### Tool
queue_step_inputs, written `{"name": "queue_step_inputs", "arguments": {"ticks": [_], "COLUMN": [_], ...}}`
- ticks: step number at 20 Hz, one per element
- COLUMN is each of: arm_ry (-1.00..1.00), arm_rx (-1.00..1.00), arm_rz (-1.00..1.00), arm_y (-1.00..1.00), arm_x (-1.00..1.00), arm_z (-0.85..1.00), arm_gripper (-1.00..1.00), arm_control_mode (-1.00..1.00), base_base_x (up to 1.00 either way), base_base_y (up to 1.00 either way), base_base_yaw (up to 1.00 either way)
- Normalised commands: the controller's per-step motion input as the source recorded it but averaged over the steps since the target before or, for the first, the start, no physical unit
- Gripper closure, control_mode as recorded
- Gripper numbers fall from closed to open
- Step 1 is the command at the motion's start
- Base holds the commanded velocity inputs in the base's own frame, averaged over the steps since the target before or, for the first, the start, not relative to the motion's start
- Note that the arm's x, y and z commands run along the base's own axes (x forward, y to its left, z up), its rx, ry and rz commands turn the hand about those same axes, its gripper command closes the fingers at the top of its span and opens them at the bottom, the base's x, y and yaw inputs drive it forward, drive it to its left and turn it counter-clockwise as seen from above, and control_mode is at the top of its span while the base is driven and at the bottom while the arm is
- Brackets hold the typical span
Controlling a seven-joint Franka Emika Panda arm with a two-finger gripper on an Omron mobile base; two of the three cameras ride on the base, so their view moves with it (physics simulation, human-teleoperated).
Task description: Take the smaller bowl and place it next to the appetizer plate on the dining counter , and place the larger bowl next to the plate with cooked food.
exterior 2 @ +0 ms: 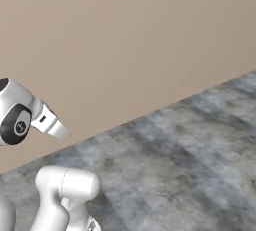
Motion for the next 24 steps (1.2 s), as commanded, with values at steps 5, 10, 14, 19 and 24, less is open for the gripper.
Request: {"name": "queue_step_inputs", "arguments": {"ticks": [5, 10, 14, 19, 24], "arm_ry": [0.0, 0.0, 0.0, 0.0, 0.0], "arm_rx": [0.0, 0.0, 0.0, 0.0, 0.0], "arm_rz": [0.0, 0.0, 0.0, 0.0, 0.0], "arm_y": [0.0, 0.0, 0.0, 0.0, 0.0], "arm_x": [0.0, 0.0, 0.0, 0.0, 0.0], "arm_z": [0.0, 0.0, 0.0, 0.0, 0.0], "arm_gripper": [-1.0, -1.0, -1.0, -1.0, -1.0], "arm_control_mode": [1.0, 1.0, 1.0, 1.0, 1.0], "base_base_x": [1.0, 1.0, 1.0, 1.0, 1.0], "base_base_y": [-0.11, -0.14, -0.14, -0.06, 0.0], "base_base_yaw": [-0.45, -0.41, -0.36, -0.26, -0.16]}}
